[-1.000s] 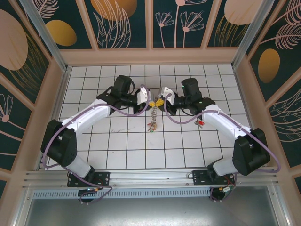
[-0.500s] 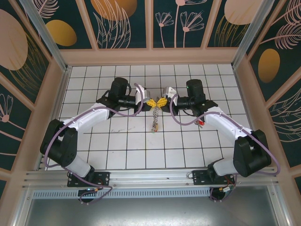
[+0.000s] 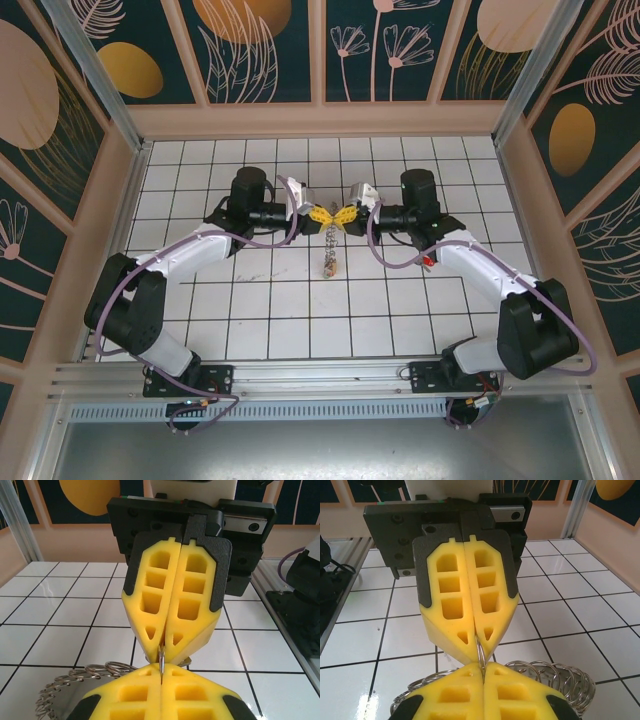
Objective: Put the keys on the keyring
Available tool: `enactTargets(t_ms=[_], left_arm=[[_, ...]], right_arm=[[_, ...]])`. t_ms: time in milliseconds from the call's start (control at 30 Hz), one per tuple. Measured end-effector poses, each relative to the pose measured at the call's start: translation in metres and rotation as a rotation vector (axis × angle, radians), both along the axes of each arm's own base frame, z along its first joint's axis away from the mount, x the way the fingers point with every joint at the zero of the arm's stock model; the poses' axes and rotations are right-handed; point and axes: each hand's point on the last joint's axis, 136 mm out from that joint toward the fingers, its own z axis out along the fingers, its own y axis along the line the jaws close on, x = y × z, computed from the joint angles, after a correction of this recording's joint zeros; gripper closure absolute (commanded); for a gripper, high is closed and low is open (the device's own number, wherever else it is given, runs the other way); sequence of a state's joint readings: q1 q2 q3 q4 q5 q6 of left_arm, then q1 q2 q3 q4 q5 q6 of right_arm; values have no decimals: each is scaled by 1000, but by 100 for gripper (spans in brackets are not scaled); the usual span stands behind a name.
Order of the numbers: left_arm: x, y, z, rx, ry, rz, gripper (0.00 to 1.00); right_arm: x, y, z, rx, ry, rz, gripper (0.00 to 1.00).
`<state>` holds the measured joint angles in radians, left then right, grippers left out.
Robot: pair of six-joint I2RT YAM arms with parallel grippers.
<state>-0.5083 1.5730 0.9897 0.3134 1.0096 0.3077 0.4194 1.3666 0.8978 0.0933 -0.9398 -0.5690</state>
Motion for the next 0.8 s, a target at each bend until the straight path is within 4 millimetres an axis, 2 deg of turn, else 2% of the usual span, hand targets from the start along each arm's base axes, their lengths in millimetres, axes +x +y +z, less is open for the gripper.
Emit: enactTargets(t_ms=[100,333,533,800], left_arm=[[1,1,-4,34,-21,-1,84],[9,0,13,124,-122,0,79],[10,5,-1,225,-130,18,66],[8,8,-14,273,-108,20,66]], right_arm=[[0,1,-4,-22,7,-9,100],[3,3,-15,-145,8,-63,100],[5,4,-15,-185,-10,-77,100],[5,6,-12,-191,-17,-77,100]])
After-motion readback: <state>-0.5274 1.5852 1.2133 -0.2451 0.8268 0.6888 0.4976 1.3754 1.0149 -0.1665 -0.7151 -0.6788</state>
